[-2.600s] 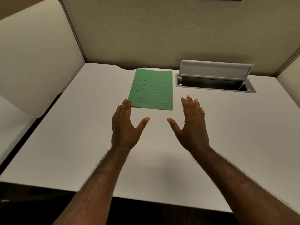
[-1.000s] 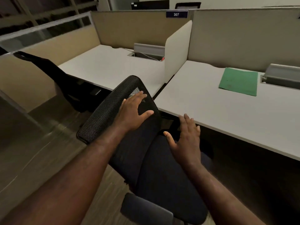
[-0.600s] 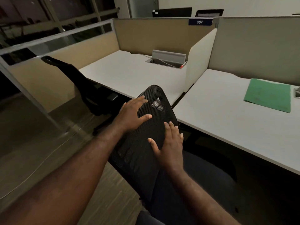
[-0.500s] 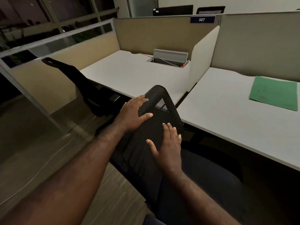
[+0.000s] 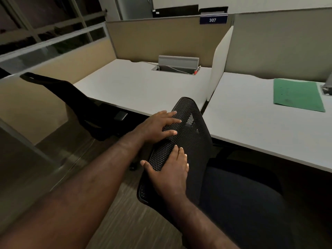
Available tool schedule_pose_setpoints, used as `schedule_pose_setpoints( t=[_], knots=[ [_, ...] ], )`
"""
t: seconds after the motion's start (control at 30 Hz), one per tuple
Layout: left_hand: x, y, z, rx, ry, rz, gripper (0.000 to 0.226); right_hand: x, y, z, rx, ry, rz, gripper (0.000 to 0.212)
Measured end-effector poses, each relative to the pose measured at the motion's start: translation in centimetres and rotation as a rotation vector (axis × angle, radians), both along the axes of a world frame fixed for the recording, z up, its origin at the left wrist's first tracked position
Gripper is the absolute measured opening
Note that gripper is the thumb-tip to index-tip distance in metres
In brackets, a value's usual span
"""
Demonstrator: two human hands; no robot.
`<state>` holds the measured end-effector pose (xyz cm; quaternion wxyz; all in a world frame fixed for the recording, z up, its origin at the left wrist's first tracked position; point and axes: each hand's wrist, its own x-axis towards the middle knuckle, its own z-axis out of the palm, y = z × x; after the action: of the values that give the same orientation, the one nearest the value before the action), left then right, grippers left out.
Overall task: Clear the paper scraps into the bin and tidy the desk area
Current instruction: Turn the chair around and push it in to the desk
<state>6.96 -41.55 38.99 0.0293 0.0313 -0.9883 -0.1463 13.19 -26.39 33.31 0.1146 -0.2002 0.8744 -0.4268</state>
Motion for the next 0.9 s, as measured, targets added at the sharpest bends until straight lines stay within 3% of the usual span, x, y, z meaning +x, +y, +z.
schedule_pose_setpoints(
  t=[0.17, 0.37, 0.9],
  knots=[
    [-2.7, -0.8, -1.5, 0.005, -0.107, -0.113, 0.049, 0.1, -2.5, 0.4, 0.009, -0.131, -0.066, 0.114],
    [-2.8, -1.4, -3.5, 0.129, -0.022, -0.123, 0.041, 0.2, -2.4, 0.1, -0.047, -0.195, -0.016, 0.111],
    [4.9, 3.2, -4.3, 0.149, 0.054, 0.104, 0.033, 4.7, 4.0, -1.1, -0.030, -0.162, 0.197, 0.113]
  ],
)
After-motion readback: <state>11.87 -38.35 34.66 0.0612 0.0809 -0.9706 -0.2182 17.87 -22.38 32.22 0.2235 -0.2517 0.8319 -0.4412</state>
